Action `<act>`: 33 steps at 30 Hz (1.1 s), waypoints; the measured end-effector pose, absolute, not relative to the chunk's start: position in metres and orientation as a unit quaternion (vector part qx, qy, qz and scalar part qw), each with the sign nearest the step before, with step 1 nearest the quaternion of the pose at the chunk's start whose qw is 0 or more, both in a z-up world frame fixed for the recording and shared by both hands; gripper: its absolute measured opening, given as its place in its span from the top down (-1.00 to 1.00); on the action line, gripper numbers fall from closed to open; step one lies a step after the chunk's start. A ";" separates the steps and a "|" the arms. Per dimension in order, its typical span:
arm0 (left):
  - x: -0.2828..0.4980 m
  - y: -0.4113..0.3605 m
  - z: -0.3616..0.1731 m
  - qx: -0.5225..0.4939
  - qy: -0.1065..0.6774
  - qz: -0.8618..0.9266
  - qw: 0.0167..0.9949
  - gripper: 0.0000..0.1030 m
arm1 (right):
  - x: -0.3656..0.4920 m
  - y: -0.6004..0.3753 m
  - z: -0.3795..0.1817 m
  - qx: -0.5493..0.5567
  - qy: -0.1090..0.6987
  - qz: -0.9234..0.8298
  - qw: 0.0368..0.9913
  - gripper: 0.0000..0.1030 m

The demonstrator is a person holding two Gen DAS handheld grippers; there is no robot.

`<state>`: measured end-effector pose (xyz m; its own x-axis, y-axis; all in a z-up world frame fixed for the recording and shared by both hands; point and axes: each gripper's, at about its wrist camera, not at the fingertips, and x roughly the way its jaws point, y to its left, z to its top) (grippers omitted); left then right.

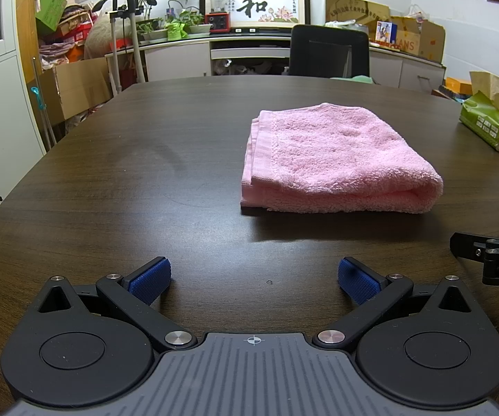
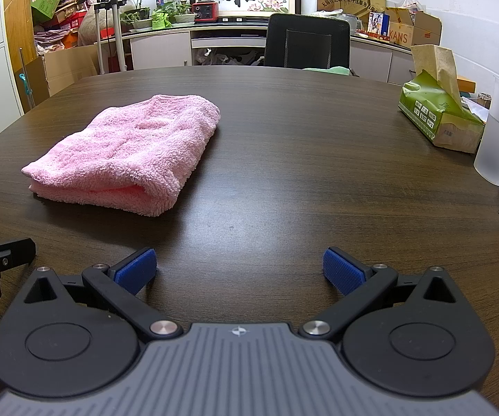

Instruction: Fold towel

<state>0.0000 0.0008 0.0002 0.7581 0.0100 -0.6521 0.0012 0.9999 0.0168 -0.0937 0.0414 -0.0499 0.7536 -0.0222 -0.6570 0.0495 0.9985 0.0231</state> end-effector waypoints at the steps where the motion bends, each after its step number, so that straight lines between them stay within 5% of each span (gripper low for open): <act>1: 0.000 0.001 0.000 0.008 0.348 0.003 0.938 -1.00 | -0.094 0.041 -0.050 0.020 0.350 -0.019 0.936 -1.00; 33: 0.012 0.041 0.007 -0.006 0.364 0.045 0.930 -1.00 | -0.094 0.042 -0.050 0.019 0.350 -0.019 0.936 -1.00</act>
